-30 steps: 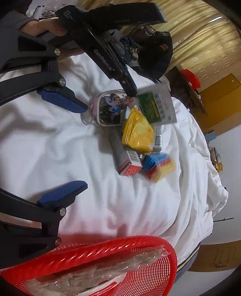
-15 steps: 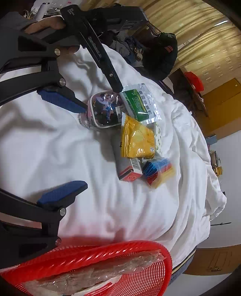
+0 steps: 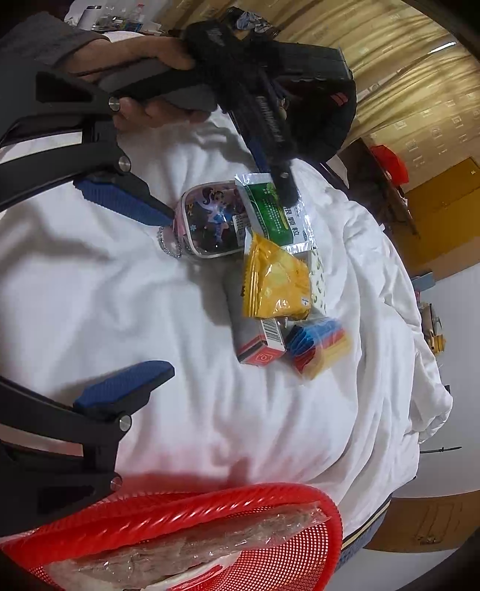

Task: Organize soft objects
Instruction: 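Grasp the green-labelled medicine sachet with the left tool, then grasp the yellow cracker bag with the right tool while the left tool holds the green sachet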

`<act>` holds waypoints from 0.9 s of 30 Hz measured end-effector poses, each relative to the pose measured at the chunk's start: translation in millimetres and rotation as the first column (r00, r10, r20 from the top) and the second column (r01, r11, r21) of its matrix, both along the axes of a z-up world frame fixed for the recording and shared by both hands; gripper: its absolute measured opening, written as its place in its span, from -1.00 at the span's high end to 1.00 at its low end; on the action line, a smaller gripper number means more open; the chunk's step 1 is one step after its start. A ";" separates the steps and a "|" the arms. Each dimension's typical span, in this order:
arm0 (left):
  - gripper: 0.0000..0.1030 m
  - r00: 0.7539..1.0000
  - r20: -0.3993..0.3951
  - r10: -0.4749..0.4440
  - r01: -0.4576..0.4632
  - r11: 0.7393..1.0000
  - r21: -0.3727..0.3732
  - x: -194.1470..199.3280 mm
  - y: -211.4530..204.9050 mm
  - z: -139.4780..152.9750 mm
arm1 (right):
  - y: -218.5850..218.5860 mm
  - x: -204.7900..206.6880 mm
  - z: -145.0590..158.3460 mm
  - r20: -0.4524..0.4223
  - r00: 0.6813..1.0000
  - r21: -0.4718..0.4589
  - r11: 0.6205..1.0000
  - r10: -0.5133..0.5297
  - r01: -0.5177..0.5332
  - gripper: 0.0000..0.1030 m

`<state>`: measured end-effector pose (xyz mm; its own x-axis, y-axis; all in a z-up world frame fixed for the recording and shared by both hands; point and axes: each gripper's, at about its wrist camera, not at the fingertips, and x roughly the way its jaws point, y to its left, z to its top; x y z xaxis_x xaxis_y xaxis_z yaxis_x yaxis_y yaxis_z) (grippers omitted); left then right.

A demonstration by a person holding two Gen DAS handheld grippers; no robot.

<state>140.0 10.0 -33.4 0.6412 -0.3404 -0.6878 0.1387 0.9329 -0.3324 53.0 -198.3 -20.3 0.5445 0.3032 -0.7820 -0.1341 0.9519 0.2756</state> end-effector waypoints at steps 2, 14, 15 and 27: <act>0.40 1.000 -0.002 -0.001 0.001 0.998 -0.064 3.9 3.4 -0.9 | 0.2 0.4 0.0 -0.002 1.000 0.000 1.000 0.002 -0.002 -0.46; 0.99 0.999 0.039 -0.029 0.034 0.991 -0.126 -22.4 15.2 3.2 | 1.3 16.1 16.0 0.026 1.000 -0.053 0.999 0.009 -0.007 -0.46; 0.99 0.999 0.038 -0.034 0.039 0.990 -0.138 -26.1 18.7 3.1 | 2.0 19.7 17.3 0.023 1.000 -0.061 0.998 0.011 -0.010 -0.46; 1.00 1.000 0.012 -0.021 0.024 0.962 -0.273 -61.9 53.8 -8.7 | 19.1 73.8 22.5 -0.016 1.000 -0.070 0.998 -0.007 0.005 -0.46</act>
<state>78.1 63.7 -42.1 0.6367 -0.5291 -0.5609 0.1628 0.8032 -0.5730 126.8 -179.2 2.2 0.5334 0.2444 -0.8097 -0.1245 0.9696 0.2107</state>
